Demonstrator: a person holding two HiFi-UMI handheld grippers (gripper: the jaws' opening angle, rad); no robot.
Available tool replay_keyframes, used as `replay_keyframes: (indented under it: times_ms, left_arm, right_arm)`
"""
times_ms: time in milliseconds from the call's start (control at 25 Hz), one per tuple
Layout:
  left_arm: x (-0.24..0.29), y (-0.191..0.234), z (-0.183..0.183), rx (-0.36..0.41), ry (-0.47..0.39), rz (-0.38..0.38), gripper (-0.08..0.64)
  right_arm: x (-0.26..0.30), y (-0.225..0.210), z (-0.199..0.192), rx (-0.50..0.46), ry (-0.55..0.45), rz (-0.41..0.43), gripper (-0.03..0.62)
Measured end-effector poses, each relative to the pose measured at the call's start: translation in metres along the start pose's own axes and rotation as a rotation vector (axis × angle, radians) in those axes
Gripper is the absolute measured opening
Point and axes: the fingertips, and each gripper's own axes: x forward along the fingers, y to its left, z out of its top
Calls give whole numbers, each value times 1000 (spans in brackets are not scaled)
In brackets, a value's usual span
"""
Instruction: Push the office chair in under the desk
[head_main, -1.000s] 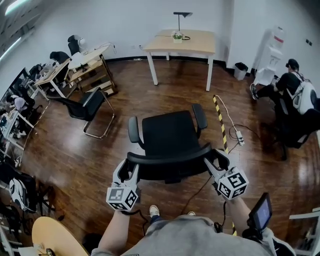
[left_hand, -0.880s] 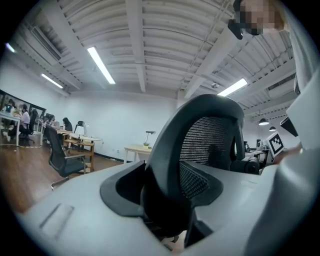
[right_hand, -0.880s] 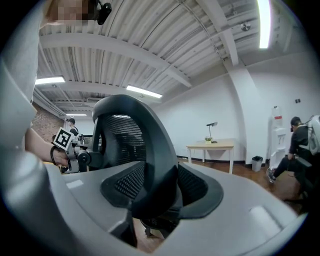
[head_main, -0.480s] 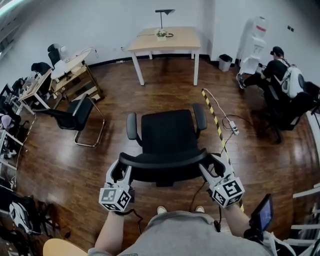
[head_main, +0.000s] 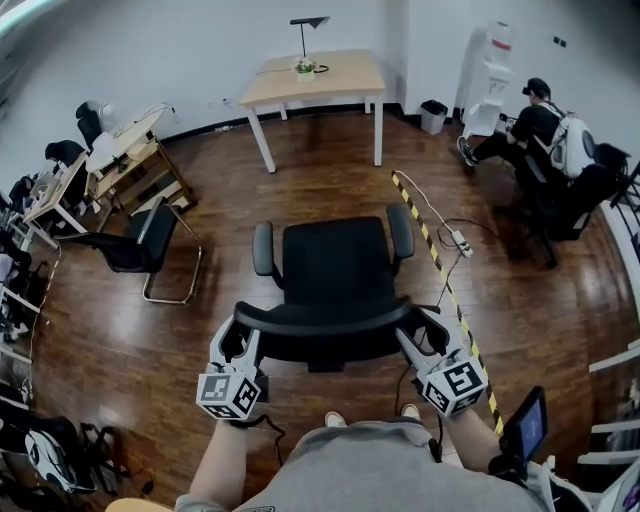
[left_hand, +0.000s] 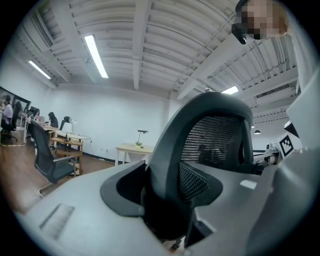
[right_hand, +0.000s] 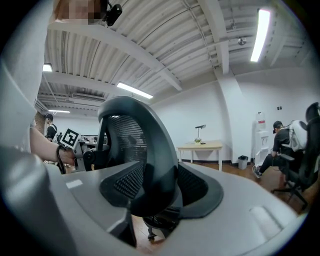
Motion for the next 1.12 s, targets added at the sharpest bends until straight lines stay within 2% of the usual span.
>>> replay_keyframes:
  times_ms: [160, 280, 320, 440, 520, 640, 800, 960, 1120]
  left_arm:
    - [-1, 0, 0, 11, 6, -29, 202]
    - [0, -3, 9, 33, -6, -73, 215]
    - [1, -4, 13, 46, -13, -93, 244]
    - [6, -7, 16, 82, 4, -181, 311]
    - [13, -11, 13, 104, 37, -245, 324]
    - [23, -20, 8, 139, 72, -318, 321]
    - [28, -25, 8, 131, 90, -387, 301]
    - [30, -24, 8, 127, 110, -416, 288]
    - [30, -22, 9, 122, 123, -424, 285]
  right_arm:
    - [-1, 1, 1, 8, 5, -16, 212]
    - [1, -2, 8, -1, -3, 5, 244]
    - [3, -3, 12, -20, -9, 15, 263]
    - [11, 2, 22, -113, 1, 82, 361]
    - [20, 10, 23, -163, 24, 153, 380]
    - [34, 19, 19, -197, 70, 221, 382]
    - [47, 20, 14, -250, 129, 236, 366]
    - [51, 19, 12, -250, 158, 265, 319]
    - [51, 20, 11, -247, 168, 280, 299]
